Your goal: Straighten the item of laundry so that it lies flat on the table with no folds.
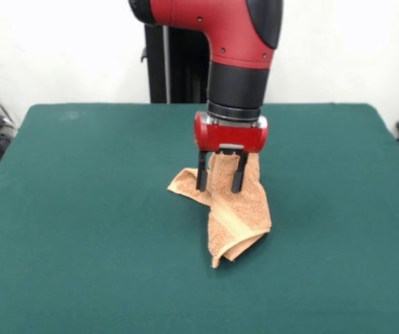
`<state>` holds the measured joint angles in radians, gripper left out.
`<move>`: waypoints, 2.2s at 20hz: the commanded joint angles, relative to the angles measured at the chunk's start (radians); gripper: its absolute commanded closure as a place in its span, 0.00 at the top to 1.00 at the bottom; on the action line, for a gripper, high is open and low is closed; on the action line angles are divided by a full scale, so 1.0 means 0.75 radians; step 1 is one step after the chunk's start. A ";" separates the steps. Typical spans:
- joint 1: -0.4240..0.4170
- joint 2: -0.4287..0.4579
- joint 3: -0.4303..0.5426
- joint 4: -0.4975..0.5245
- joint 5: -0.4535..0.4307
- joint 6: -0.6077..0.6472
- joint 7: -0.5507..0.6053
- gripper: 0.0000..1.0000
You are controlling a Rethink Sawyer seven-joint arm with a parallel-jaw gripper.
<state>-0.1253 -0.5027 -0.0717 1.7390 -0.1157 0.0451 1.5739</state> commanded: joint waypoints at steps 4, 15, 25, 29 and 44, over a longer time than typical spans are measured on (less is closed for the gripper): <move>0.109 0.213 0.041 0.083 0.134 -0.110 0.377 1.00; 0.167 0.216 0.050 0.124 0.268 -0.144 0.387 1.00; 0.227 0.168 0.089 0.164 0.408 -0.108 0.441 1.00; 0.274 0.161 0.096 0.169 0.498 -0.107 0.471 1.00; 0.374 0.169 0.141 0.163 0.724 -0.131 0.539 1.00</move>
<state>0.0962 -0.4342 -0.1234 1.7709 0.3467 -0.0667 1.6532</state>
